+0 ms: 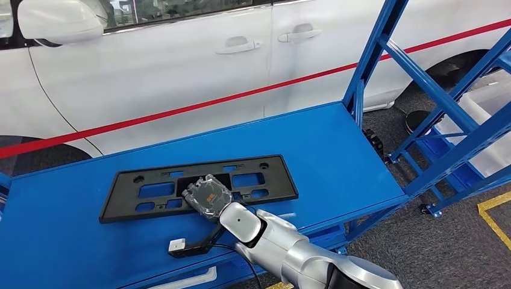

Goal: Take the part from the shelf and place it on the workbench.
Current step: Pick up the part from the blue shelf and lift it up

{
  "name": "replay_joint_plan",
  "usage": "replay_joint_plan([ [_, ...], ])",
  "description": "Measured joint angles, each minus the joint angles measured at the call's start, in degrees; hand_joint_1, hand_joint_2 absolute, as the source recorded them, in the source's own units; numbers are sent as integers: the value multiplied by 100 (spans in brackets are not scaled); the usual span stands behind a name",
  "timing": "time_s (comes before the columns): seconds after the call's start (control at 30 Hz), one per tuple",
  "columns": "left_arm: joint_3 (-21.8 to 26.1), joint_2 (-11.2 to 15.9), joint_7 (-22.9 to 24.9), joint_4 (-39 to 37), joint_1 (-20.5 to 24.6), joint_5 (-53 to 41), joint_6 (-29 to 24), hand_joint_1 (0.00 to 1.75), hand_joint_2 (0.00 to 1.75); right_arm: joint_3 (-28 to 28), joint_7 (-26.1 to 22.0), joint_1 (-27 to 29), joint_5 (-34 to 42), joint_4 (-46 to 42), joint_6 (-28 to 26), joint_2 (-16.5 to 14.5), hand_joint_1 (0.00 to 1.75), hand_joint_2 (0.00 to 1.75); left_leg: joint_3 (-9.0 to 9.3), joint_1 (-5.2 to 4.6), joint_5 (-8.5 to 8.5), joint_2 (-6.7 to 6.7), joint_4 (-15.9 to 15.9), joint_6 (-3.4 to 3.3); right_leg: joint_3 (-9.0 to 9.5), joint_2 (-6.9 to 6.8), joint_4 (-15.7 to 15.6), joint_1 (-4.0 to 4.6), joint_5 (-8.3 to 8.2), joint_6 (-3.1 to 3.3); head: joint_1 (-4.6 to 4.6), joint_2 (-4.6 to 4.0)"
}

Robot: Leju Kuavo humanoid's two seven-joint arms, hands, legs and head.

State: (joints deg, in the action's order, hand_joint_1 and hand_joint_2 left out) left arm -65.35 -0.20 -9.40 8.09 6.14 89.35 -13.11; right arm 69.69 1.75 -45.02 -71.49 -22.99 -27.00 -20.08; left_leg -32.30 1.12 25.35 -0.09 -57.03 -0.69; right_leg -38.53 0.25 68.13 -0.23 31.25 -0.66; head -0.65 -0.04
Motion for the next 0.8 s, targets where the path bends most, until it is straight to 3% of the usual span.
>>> replay_joint_plan([
  [0.07, 0, -1, -1, 0, -4, 0, 5, 0, 0, -56, 80, -50, -92, 0, -76, 56, 175, 175, -13, -4, -1, -3, -6, -9, -320, -1, 626, -7, 198, -20, 1, 0],
  [0.1, 0, -2, -3, 0, -6, 0, 8, 0, 0, -83, 117, -69, -140, -1, -99, 88, 175, 175, -15, -5, 2, -9, -12, -9, -360, -1, 679, -10, 144, -20, 0, 0],
  [0.13, 0, -4, -4, 0, -6, 0, 12, 0, 0, -111, 153, -96, -188, -3, -109, 115, 175, 175, -13, -5, 9, -16, -19, -7, -296, -1, 518, -11, -10, -9, 1, 0],
  [0.2, -1, -12, -9, 0, -3, 0, 20, 0, 0, -190, 209, -208, -294, -21, -130, 160, 175, 175, -15, -7, 34, -27, -46, 16, 45, 0, -232, -4, -424, 40, 1, 0],
  [0.23, -2, -17, -11, 0, 1, 0, 25, 0, 0, -246, 257, -300, -368, -44, -160, 179, 175, 175, -30, -19, 50, -29, -71, 38, 199, 1, -585, 8, -555, 66, 1, 0],
  [0.3, -2, -24, -12, 0, 7, 0, 35, 0, 0, -391, 386, -539, -548, -110, -249, 230, 175, 175, -76, -37, 64, -26, -102, 94, 312, 8, -904, 33, -612, 103, -3, 0],
  [0.4, -2, -30, -8, 0, 6, 0, 50, 0, 0, -707, 500, -951, -793, -252, -303, 359, 175, 175, -124, -31, 116, -22, -151, 176, 309, 8, -960, 12, -630, 175, -5, 0],
  [0.47, -2, -30, -14, 0, 3, 0, 64, 0, 0, -948, 508, -1223, -926, -358, -303, 455, 175, 175, -293, -19, 362, -19, -551, 219, 336, -3, -1006, -14, -649, 233, -8, 0],
  [0.53, -3, -32, -26, 0, -3, 0, 78, 0, 0, -1135, 519, -1452, -1056, -453, -336, 566, 175, 175, -646, -11, 698, -16, -1321, 249, 345, -8, -1002, -3, -643, 256, -10, 0],
  [0.57, -3, -36, -31, 0, -9, 0, 82, 0, 0, -1207, 527, -1546, -1113, -496, -357, 629, 175, 175, -811, -8, 784, -16, -1639, 260, 350, -9, -996, 1, -636, 259, -9, 0],
  [0.6, -4, -40, -36, 0, -16, 0, 85, 0, 0, -1273, 535, -1629, -1161, -536, -374, 692, 175, 175, -899, -7, 759, -15, -1771, 267, 356, -8, -987, 4, -625, 259, -9, 0],
  [0.63, -4, -43, -39, 0, -22, 0, 86, 0, 0, -1339, 541, -1710, -1197, -577, -384, 747, 175, 175, -881, -6, 620, -14, -1674, 268, 364, -4, -973, 3, -611, 255, -9, 0],
  [0.73, -5, -46, -46, 0, -30, 0, 87, 0, 0, -1589, 551, -1988, -1255, -721, -423, 879, 175, 175, -454, -11, 19, -6, -620, 231, 379, 21, -907, 7, -546, 211, -9, 0],
  [0.8, -7, -49, -54, 0, -23, 0, 89, 0, 0, -1790, 544, -2174, -1262, -828, -493, 960, 175, 175, -314, -34, -48, -8, -270, 171, 343, 30, -876, 24, -532, 166, -9, 0],
])
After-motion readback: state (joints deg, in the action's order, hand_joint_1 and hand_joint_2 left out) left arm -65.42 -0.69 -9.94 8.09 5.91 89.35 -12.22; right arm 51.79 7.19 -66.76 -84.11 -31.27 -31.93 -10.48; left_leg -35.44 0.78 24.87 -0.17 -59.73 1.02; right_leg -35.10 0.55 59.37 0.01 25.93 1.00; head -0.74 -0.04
